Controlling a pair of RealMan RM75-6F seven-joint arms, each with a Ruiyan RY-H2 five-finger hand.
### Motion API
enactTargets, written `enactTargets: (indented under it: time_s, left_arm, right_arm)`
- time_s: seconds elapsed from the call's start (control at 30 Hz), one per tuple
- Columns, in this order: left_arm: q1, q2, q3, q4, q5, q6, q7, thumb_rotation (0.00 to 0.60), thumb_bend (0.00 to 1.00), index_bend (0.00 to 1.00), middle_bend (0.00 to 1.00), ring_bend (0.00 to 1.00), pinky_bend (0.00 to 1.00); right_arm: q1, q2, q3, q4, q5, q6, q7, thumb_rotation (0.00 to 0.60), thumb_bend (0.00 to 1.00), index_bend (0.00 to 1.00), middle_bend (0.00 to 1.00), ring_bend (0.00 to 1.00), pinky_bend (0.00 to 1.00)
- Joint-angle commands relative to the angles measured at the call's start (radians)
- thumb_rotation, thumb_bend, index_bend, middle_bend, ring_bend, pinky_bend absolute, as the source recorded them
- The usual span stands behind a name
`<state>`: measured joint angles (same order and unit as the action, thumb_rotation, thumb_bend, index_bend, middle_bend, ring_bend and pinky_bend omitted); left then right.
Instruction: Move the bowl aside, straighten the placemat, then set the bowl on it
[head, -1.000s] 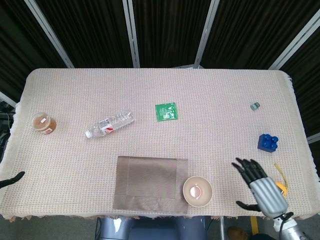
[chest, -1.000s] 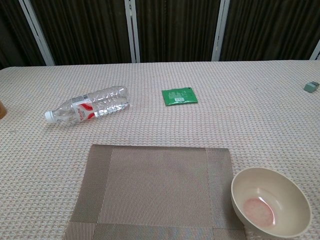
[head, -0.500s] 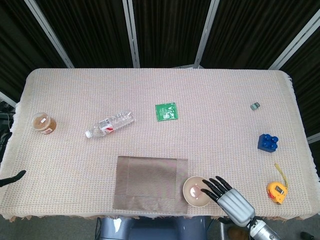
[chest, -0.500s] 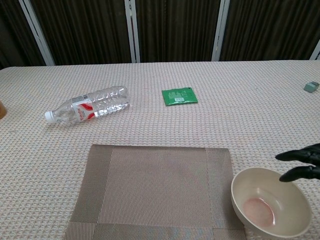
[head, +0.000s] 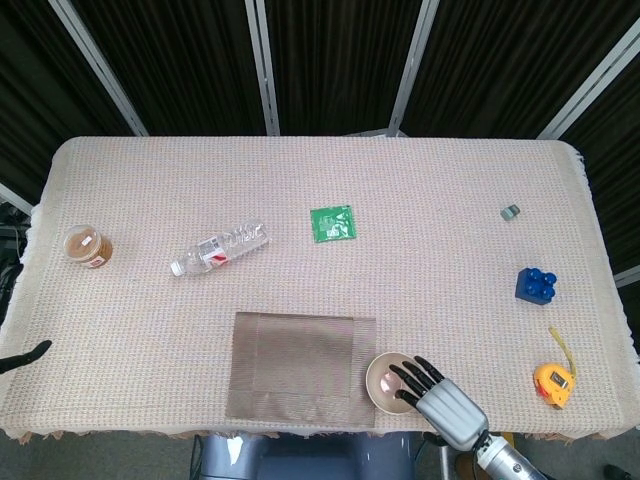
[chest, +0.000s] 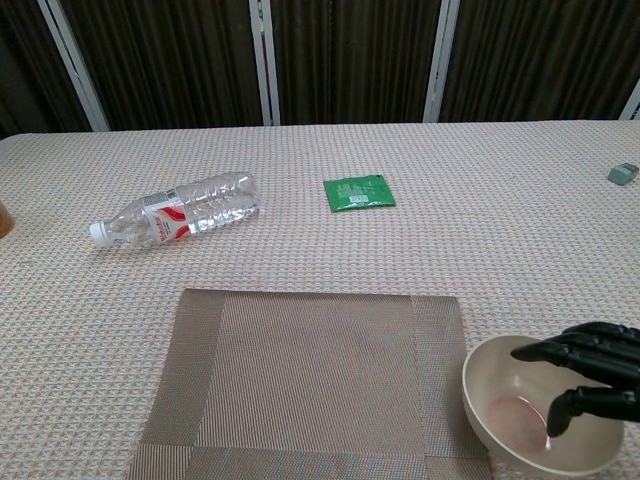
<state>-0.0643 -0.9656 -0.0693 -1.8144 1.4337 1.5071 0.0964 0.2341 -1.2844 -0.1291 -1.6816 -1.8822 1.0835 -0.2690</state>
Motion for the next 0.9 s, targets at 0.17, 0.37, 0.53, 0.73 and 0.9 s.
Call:
enactTargets:
  time_s: [0.17, 0.37, 0.53, 0.73, 0.9]
  left_arm:
    - [-0.001, 0.004, -0.001, 0.0, -0.001, -0.002, -0.009, 0.6, 0.07, 0.0, 0.0, 0.0, 0.0]
    - [0.001, 0.008, -0.001, 0.0, 0.0, 0.0, -0.017, 0.6, 0.07, 0.0, 0.0, 0.0, 0.0]
    - [0.0, 0.01, -0.001, 0.002, -0.001, -0.002, -0.024, 0.6, 0.07, 0.0, 0.0, 0.0, 0.0]
    - [0.001, 0.013, -0.001, 0.001, 0.0, -0.003, -0.03, 0.6, 0.07, 0.0, 0.0, 0.0, 0.0]
    - [0.002, 0.015, 0.0, -0.001, -0.001, -0.002, -0.034, 0.6, 0.07, 0.0, 0.0, 0.0, 0.0]
  right_arm:
    - [-0.002, -0.084, 0.012, 0.06, 0.013, 0.027, -0.003, 0.6, 0.41, 0.45, 0.0, 0.0, 0.0]
    - [0.005, -0.121, 0.015, 0.086, 0.033, 0.035, 0.009, 0.6, 0.42, 0.57, 0.0, 0.0, 0.0]
    - [0.004, -0.145, 0.024, 0.098, 0.038, 0.078, 0.054, 0.6, 0.42, 0.64, 0.0, 0.0, 0.0]
    - [0.006, -0.165, 0.037, 0.12, 0.042, 0.145, 0.145, 0.6, 0.42, 0.66, 0.0, 0.0, 0.0]
    - [0.007, -0.166, 0.062, 0.125, 0.066, 0.191, 0.205, 0.6, 0.42, 0.67, 0.0, 0.0, 0.0]
